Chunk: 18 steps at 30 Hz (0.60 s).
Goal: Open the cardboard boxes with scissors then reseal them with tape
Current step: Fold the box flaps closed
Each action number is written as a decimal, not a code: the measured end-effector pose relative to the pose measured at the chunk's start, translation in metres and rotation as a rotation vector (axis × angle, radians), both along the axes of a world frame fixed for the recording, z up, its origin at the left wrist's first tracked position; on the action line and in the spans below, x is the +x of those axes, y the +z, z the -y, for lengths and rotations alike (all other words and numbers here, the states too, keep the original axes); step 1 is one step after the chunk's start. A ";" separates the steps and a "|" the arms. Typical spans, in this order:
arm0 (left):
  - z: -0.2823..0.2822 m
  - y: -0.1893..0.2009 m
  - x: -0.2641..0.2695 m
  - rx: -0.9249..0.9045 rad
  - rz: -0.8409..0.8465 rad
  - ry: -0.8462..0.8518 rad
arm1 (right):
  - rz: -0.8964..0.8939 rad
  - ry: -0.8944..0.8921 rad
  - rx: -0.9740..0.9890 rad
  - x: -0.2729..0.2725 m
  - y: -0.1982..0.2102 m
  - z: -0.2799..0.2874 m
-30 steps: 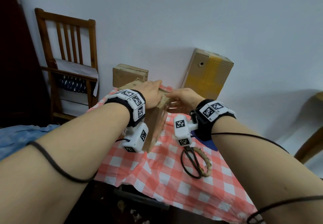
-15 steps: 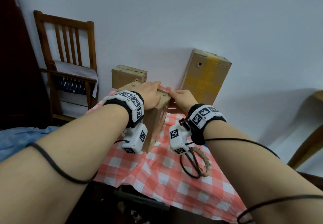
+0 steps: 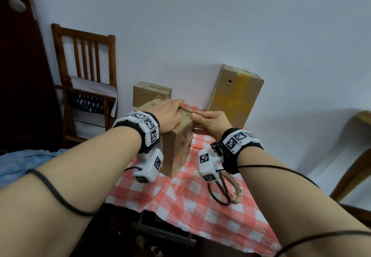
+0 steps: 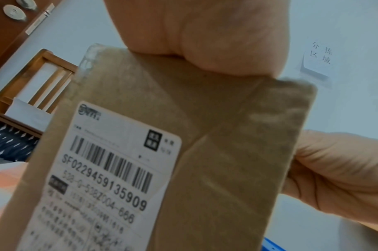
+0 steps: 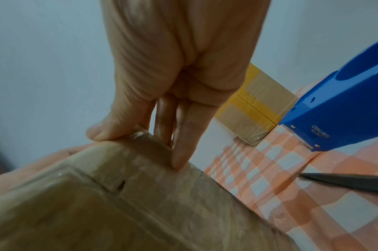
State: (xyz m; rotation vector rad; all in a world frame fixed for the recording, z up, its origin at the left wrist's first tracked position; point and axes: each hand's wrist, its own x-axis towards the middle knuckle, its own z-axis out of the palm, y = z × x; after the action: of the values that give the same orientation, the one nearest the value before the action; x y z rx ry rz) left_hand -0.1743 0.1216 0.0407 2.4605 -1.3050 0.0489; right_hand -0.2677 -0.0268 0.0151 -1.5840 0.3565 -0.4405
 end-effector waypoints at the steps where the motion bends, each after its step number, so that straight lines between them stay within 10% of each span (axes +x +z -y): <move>1: -0.003 0.000 -0.002 -0.006 0.000 -0.005 | 0.005 -0.019 -0.010 0.001 -0.001 -0.001; 18: -0.042 0.000 -0.014 -0.078 0.056 -0.072 | -0.045 0.188 -0.035 -0.022 0.011 -0.025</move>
State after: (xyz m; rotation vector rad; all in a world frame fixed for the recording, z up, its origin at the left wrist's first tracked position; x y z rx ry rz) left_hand -0.1885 0.1641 0.0404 2.3602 -1.3875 0.1488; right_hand -0.2899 -0.0014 0.0262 -1.6466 0.2321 -0.2681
